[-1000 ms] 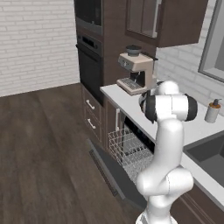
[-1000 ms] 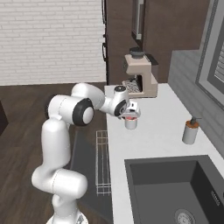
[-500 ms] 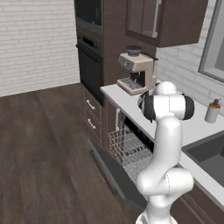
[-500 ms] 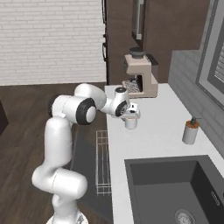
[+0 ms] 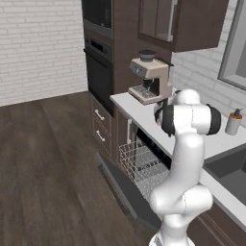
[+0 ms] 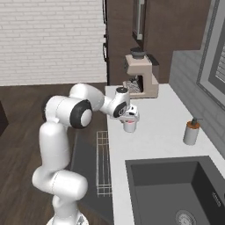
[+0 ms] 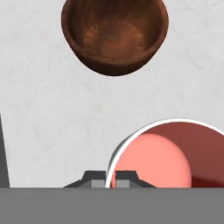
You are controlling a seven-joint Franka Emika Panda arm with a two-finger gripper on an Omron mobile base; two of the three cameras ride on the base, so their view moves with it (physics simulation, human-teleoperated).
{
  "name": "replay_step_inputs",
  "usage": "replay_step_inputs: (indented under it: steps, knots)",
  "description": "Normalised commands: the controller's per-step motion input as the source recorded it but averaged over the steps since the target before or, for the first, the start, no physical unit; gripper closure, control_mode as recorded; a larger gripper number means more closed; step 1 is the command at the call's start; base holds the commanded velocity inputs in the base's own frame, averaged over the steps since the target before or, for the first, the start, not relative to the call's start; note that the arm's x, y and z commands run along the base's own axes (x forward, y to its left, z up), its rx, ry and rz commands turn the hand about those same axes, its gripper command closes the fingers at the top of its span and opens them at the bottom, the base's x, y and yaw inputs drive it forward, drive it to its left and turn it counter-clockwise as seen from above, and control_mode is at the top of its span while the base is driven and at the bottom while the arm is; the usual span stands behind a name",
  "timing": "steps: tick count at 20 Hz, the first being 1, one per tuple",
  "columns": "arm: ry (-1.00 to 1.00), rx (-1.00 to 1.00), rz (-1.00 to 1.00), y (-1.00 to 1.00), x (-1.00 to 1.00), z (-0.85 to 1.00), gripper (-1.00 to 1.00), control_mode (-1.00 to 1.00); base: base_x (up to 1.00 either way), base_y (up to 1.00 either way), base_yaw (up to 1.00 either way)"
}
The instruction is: Pick up the cup and bowl from the counter, place them in the dishwasher, and close the dishwasher door.
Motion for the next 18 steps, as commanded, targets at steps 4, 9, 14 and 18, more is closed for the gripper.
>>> replay_step_inputs:
  steps: [4, 9, 14, 18]
  knots:
    - [-0.09, 0.00, 0.00, 0.66, -0.55, 0.34, 1.00, -1.00, 0.00, 0.00, 0.00]
    - [0.03, 0.00, 0.00, 1.00, -0.18, 0.16, 1.00, -1.00, 0.00, 0.00, 0.00]
    - [0.14, 0.00, 0.00, 1.00, -0.01, 0.07, 1.00, -1.00, 0.00, 0.00, 0.00]
    - [0.01, 0.00, -0.04, 0.84, 0.12, -0.58, 1.00, -1.00, 0.00, 0.00, 0.00]
